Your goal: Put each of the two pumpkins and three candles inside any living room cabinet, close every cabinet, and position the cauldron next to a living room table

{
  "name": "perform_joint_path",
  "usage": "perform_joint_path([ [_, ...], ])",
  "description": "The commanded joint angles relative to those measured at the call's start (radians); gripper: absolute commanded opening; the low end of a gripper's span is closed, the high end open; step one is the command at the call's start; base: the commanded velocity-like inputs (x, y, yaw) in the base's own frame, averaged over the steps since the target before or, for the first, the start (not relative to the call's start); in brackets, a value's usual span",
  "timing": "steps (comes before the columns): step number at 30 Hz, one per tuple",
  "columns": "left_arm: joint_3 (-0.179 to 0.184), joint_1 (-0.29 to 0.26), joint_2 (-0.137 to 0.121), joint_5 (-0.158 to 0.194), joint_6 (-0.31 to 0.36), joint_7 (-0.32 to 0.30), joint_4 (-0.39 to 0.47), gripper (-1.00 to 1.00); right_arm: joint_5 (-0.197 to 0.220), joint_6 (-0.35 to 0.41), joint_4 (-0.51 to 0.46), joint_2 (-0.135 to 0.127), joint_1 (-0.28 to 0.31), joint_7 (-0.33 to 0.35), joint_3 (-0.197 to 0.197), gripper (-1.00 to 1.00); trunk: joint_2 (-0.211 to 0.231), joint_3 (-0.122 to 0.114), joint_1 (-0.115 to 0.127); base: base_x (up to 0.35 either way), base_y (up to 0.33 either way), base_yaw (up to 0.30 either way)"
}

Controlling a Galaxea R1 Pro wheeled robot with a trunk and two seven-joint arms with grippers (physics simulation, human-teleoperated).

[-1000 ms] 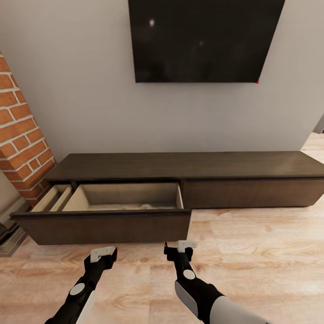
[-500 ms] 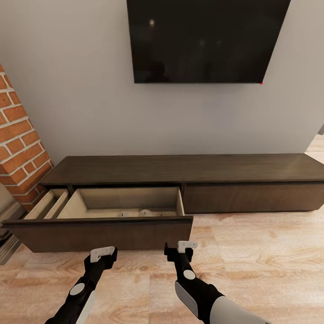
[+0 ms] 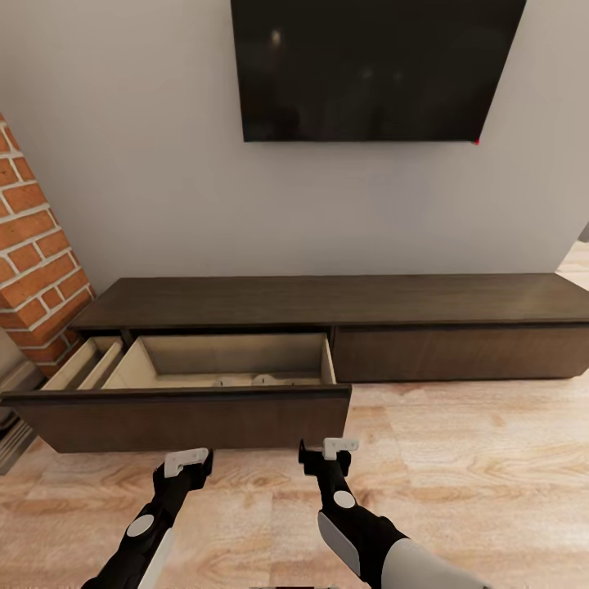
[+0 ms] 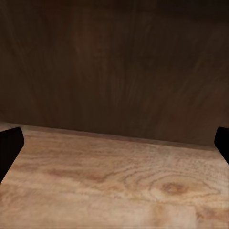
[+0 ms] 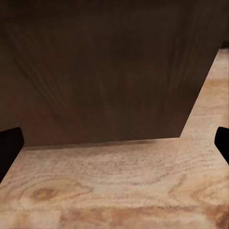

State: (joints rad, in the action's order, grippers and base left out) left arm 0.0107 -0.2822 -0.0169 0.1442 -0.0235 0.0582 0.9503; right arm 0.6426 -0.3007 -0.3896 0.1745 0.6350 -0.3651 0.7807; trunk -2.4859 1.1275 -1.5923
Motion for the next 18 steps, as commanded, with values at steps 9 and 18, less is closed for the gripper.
perform_joint_path([
  [9, -0.001, 0.000, 0.000, 0.001, -0.001, 0.000, -0.001, 1.00, -0.002, -0.009, -0.003, 0.000, 0.000, -0.001, 0.003, 1.00, -0.016, 0.033, -0.011, 0.000, 0.000, 0.000],
  [18, -0.002, 0.000, -0.001, 0.002, -0.003, 0.000, -0.001, 1.00, -0.001, -0.010, -0.003, 0.000, 0.000, -0.001, 0.000, 1.00, -0.017, 0.053, -0.013, 0.000, 0.000, 0.000],
])
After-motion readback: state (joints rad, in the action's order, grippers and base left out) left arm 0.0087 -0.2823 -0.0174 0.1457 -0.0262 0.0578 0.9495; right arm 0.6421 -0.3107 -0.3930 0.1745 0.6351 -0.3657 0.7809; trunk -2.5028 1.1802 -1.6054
